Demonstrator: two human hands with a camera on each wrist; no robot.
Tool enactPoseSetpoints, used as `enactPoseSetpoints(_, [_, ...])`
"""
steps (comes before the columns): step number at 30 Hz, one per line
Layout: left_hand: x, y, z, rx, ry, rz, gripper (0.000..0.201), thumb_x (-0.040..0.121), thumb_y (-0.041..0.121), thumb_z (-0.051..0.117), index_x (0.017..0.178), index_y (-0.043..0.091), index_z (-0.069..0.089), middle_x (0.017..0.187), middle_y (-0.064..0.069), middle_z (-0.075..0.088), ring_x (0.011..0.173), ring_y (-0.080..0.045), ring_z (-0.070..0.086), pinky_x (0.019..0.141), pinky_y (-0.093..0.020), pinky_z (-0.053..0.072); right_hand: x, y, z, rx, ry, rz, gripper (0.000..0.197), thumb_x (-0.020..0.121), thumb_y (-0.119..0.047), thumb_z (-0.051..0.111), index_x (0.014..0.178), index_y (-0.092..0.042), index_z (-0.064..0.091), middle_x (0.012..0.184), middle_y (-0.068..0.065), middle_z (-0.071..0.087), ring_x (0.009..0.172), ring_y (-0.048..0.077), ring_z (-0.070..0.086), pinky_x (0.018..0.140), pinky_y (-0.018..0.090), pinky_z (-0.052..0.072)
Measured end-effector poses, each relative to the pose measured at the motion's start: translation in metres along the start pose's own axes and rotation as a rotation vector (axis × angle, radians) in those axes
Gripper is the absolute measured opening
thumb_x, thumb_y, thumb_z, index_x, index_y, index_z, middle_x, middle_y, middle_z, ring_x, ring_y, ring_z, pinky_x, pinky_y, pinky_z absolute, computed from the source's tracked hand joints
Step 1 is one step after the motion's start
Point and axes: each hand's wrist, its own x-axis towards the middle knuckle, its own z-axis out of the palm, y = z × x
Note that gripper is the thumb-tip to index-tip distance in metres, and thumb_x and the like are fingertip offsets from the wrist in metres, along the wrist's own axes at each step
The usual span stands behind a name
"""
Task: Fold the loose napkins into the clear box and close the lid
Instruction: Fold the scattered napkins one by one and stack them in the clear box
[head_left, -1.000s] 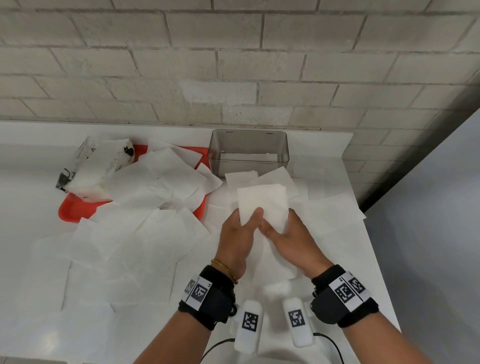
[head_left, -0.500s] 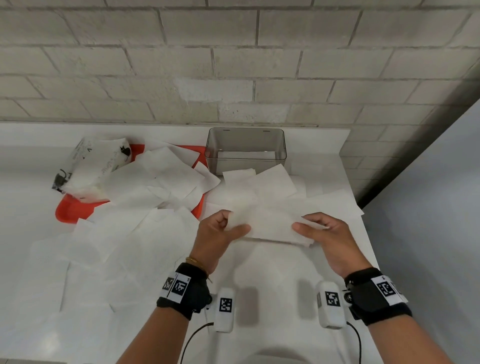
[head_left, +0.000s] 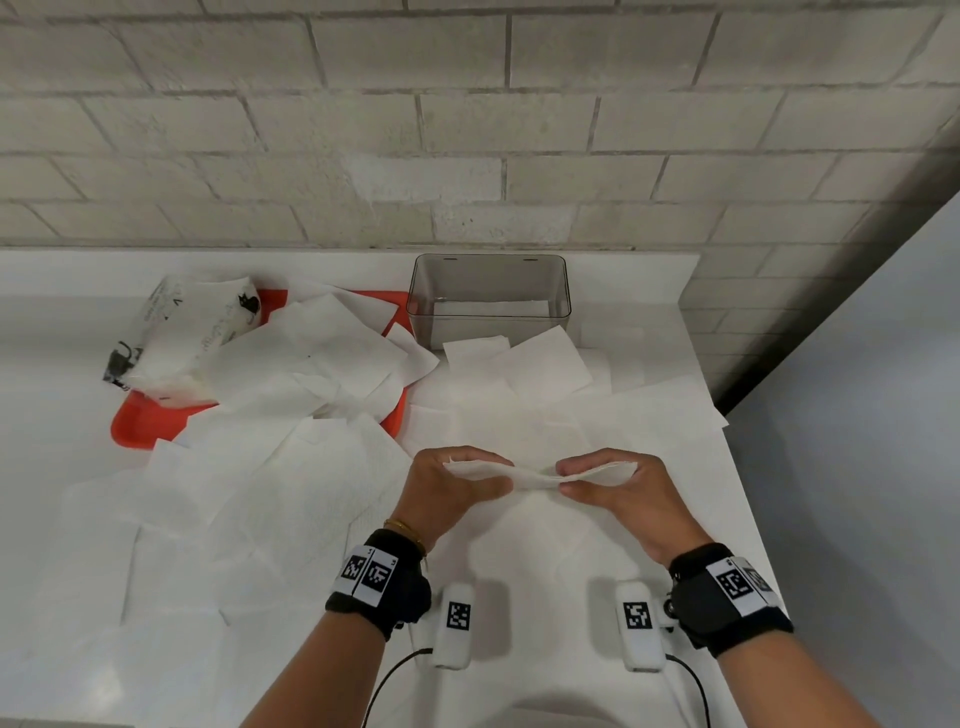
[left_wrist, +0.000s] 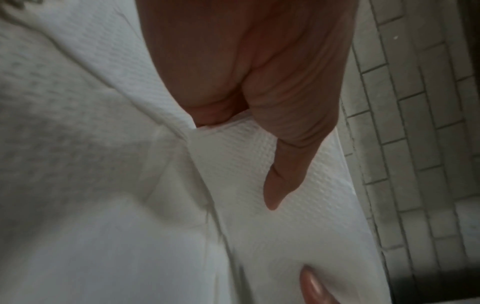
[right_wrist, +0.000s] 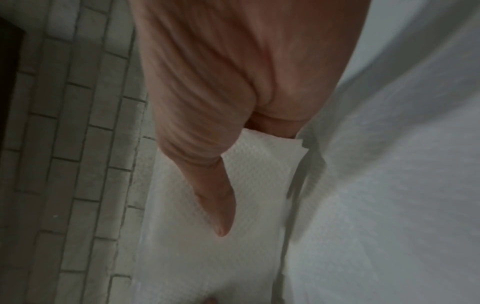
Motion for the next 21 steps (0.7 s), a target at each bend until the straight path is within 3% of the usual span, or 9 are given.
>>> enactPoseSetpoints(4, [-0.001, 0.001, -0.003, -0.062, 0.005, -0.015, 0.025, 0.071, 0.007, 0.092, 0.093, 0.015, 0.084, 0.098, -0.004, 0.081, 0.099, -0.029, 0.075, 0.092, -0.039, 0.06, 0.002, 0.0, -0.005, -0.03, -0.013, -0.012, 0.028, 0.072, -0.011, 0.093, 0.098, -0.018, 0.083, 0.105, 0.001, 0.08, 0.105, 0.019, 0.074, 0.096, 0.031, 0.055])
enactPoseSetpoints(7, [-0.001, -0.004, -0.005, -0.068, 0.025, -0.049, 0.028, 0.07, 0.008, 0.094, 0.096, 0.014, 0.084, 0.1, -0.004, 0.081, 0.099, -0.028, 0.076, 0.095, -0.045, 0.06, 0.006, 0.006, -0.009, -0.055, -0.014, 0.037, 0.035, 0.067, -0.011, 0.096, 0.098, -0.019, 0.082, 0.102, 0.004, 0.08, 0.101, 0.022, 0.075, 0.093, 0.034, 0.059])
enactPoseSetpoints(14, [0.002, 0.0, 0.001, -0.08, -0.029, -0.043, 0.023, 0.074, 0.008, 0.091, 0.096, 0.013, 0.084, 0.1, -0.005, 0.081, 0.1, -0.027, 0.075, 0.096, -0.042, 0.059, 0.017, 0.009, -0.009, -0.061, -0.048, 0.078, 0.04, 0.058, -0.015, 0.101, 0.093, -0.012, 0.082, 0.097, 0.012, 0.08, 0.096, 0.029, 0.076, 0.091, 0.042, 0.059])
enactPoseSetpoints(21, [0.003, -0.003, -0.006, -0.108, -0.026, -0.017, 0.024, 0.076, 0.003, 0.088, 0.098, 0.011, 0.083, 0.104, -0.005, 0.081, 0.102, -0.025, 0.075, 0.092, -0.035, 0.06, 0.02, 0.015, -0.015, -0.089, -0.021, 0.068, 0.036, 0.058, -0.02, 0.101, 0.088, -0.012, 0.081, 0.096, 0.015, 0.078, 0.085, 0.02, 0.073, 0.083, 0.036, 0.057])
